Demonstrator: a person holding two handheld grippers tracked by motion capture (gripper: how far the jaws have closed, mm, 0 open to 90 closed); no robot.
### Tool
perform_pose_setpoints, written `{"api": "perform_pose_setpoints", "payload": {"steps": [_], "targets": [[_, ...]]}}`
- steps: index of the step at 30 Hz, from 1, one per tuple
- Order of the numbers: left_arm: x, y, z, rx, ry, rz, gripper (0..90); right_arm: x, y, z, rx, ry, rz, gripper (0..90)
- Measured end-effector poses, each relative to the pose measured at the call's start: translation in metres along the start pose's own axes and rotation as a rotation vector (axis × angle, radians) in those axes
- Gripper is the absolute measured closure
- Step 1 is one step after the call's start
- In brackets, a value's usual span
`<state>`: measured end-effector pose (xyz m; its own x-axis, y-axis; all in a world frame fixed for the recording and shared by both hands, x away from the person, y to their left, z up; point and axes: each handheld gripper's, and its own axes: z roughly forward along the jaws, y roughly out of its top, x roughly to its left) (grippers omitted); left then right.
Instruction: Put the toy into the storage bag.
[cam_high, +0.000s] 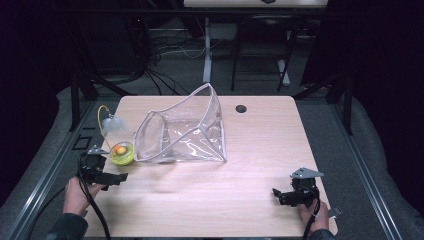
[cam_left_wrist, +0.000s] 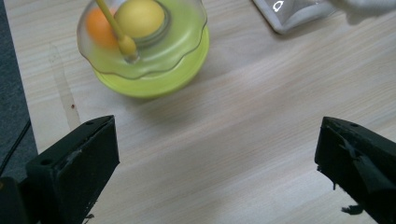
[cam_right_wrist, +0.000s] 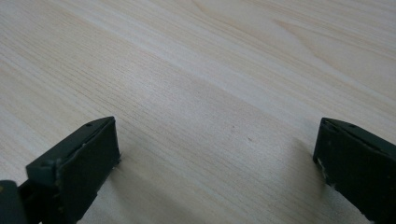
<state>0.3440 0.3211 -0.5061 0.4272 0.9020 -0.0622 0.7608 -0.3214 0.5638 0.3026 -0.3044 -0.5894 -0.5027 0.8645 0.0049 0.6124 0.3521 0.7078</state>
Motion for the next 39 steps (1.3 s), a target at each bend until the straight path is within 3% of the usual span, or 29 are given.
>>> {"api": "perform_pose_setpoints", "payload": {"steps": [6, 12, 16, 20, 26, 30, 36, 39], "targets": [[0.007, 0.028, -0.015, 0.027, -0.023, 0.010, 0.0, 0.000, 0.000, 0.000, 0.000, 0.000, 0.000, 0.0], [0.014, 0.043, -0.023, 0.037, -0.053, 0.003, 0.0, 0.000, 0.000, 0.000, 0.000, 0.000, 0.000, 0.0], [0.019, 0.053, -0.029, 0.031, -0.027, 0.000, 0.0, 0.000, 0.000, 0.000, 0.001, 0.000, 0.000, 0.0], [0.026, 0.060, -0.033, 0.028, -0.040, -0.018, 0.0, 0.000, 0.000, 0.000, 0.000, 0.000, 0.000, 0.0], [0.030, 0.075, -0.036, 0.048, -0.054, -0.011, 0.0, 0.000, 0.000, 0.000, 0.001, -0.001, 0.000, 0.0], [0.032, 0.089, -0.038, 0.077, -0.031, -0.020, 0.4, 0.000, 0.000, 0.000, 0.000, 0.000, 0.000, 0.0], [0.036, 0.103, -0.043, 0.090, -0.018, -0.018, 13.6, 0.000, 0.000, 0.000, 0.004, -0.006, -0.004, 0.0], [0.038, 0.109, -0.045, 0.086, -0.023, -0.026, 25.8, 0.000, 0.000, 0.000, 0.003, -0.006, -0.004, 0.0]]}}
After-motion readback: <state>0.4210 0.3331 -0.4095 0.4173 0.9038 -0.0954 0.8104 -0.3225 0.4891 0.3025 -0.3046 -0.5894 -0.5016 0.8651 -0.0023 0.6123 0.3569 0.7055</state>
